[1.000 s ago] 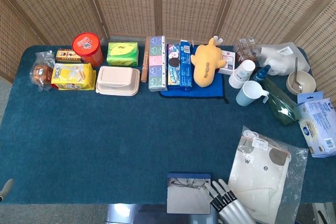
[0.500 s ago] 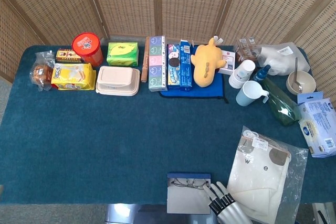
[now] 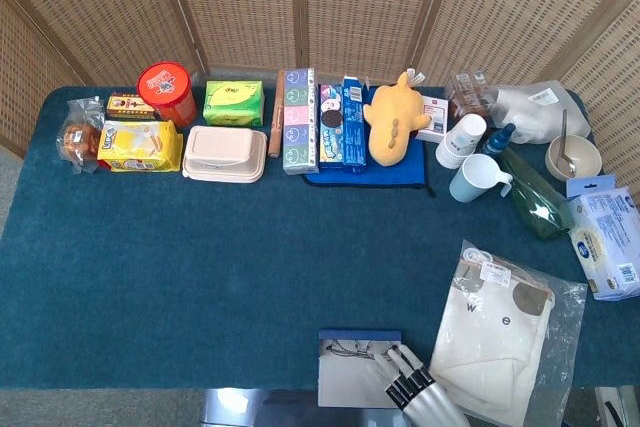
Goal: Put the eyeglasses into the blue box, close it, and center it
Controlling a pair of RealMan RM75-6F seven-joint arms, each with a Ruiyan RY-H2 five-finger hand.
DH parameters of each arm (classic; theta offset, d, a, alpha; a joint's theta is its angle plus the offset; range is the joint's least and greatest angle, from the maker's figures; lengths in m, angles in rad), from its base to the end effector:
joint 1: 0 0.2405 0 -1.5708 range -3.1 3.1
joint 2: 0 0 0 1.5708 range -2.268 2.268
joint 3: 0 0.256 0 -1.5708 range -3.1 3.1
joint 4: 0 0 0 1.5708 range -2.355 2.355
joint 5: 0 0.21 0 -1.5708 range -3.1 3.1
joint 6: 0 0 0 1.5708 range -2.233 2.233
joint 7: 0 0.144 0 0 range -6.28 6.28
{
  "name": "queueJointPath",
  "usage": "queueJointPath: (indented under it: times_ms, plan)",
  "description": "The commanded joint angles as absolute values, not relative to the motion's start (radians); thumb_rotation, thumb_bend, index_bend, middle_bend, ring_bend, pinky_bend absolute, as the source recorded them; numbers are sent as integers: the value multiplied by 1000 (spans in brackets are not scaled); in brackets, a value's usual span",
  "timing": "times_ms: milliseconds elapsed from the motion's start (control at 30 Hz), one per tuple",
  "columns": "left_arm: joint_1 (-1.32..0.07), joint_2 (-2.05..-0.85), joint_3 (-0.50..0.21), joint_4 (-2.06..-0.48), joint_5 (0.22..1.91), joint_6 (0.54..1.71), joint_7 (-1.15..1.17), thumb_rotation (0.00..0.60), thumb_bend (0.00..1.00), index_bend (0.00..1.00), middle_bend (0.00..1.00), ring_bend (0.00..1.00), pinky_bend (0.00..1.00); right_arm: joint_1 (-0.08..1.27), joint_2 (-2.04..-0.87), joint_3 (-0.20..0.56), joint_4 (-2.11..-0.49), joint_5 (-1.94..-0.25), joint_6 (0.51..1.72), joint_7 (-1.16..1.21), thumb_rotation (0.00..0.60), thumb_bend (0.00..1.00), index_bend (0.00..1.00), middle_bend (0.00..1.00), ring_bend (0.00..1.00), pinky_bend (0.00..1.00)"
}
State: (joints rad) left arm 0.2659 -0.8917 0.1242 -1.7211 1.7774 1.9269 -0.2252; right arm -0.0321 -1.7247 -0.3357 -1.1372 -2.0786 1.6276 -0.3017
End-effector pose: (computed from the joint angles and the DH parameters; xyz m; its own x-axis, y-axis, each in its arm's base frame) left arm -0.2856 0.0383 0.2375 0.2689 -0.1113 0.9567 0.9631 0.0229 -0.2680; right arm -0.2384 -0.0410 -0.0412 0.4817 -0.0870 0.8720 -0.7197 -0.6070 0.3370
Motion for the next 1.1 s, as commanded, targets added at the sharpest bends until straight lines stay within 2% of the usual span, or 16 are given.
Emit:
queueJointPath:
  times_ms: [33, 1100]
  plan:
    - [270, -893, 125, -1715, 1776, 1929, -230, 600, 280, 57, 27, 0, 0, -28, -1731, -333, -1136, -2082, 1622, -300, 600, 141, 0, 0, 0, 92]
    - [288, -918, 114, -1654, 1746, 1933, -285, 600, 280, 56, 27, 0, 0, 33, -1779, -271, -1198, -2097, 1601, -294, 600, 142, 0, 7, 0, 113]
